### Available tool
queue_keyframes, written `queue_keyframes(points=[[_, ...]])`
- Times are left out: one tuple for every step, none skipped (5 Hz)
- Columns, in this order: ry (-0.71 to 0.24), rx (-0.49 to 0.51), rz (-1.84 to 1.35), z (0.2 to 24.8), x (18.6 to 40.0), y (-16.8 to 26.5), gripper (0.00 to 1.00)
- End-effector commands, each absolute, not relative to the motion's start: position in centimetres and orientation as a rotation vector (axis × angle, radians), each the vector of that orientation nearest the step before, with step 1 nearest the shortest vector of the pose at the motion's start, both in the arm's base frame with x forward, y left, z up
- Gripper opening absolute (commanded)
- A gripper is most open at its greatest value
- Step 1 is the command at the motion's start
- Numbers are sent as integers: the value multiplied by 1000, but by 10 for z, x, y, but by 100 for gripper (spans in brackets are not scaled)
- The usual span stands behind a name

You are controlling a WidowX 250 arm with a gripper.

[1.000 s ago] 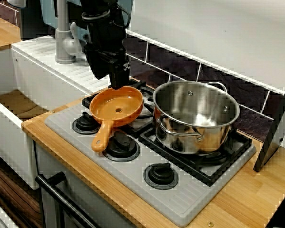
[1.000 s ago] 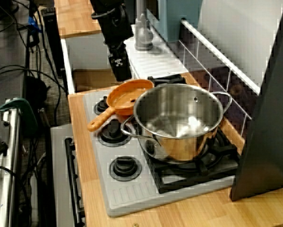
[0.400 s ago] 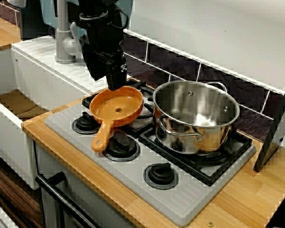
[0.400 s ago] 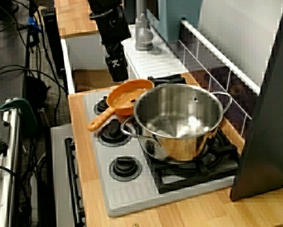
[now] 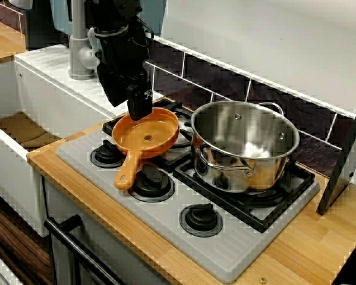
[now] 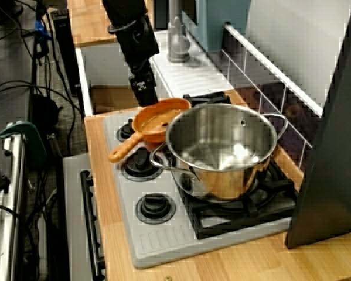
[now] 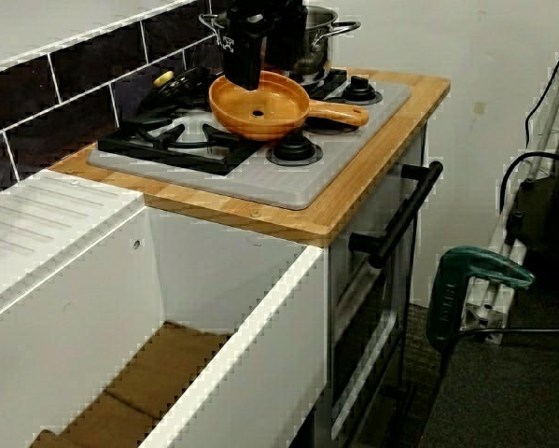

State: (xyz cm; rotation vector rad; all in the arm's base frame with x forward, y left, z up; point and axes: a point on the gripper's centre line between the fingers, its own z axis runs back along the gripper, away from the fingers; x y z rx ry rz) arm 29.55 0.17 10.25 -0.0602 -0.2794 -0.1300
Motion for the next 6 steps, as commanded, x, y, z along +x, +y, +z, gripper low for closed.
queue_keyframes(points=[[-299, -53, -91, 99, 302, 17, 100], [-297, -58, -85, 96, 302, 22, 100], [-293, -63, -79, 92, 302, 25, 100], [-291, -66, -86, 91, 302, 25, 100], [-287, -67, -86, 88, 303, 25, 100], [-284, -67, -87, 85, 305, 24, 100]])
